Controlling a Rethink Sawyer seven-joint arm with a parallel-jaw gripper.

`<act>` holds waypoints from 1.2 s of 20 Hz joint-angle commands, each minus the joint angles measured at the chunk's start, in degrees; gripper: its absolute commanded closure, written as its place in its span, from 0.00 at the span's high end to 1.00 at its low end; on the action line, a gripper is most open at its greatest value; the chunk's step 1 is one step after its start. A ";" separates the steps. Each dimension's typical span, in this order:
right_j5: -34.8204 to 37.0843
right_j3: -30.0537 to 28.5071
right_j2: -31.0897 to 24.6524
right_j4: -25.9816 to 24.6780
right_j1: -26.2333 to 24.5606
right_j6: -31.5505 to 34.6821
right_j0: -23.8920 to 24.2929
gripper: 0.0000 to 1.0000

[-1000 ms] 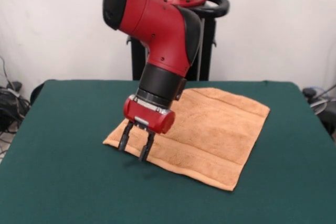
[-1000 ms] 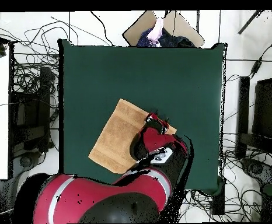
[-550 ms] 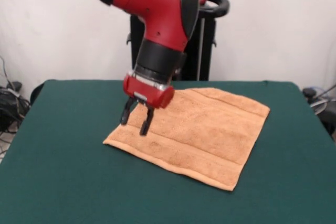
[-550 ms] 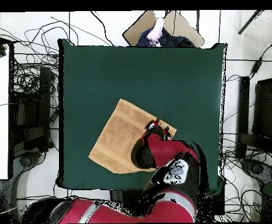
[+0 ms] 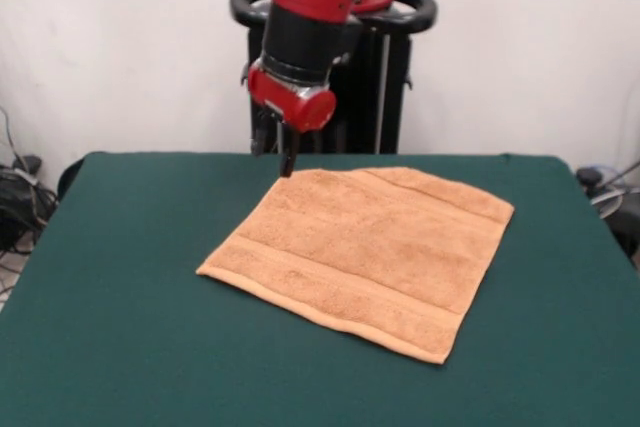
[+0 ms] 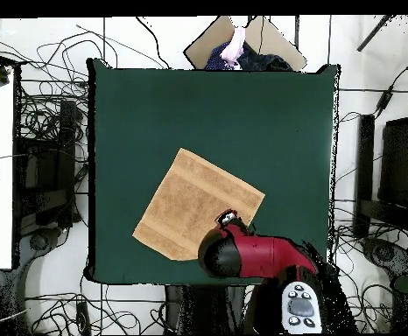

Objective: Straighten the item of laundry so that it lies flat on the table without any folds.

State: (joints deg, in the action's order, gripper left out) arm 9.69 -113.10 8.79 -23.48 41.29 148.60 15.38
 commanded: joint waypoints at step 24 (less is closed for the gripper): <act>-18.95 -8.57 -3.99 6.63 -21.50 9.13 -6.00 1.00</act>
State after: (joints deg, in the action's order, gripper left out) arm -5.96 -122.37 3.72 -21.21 25.22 148.60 10.18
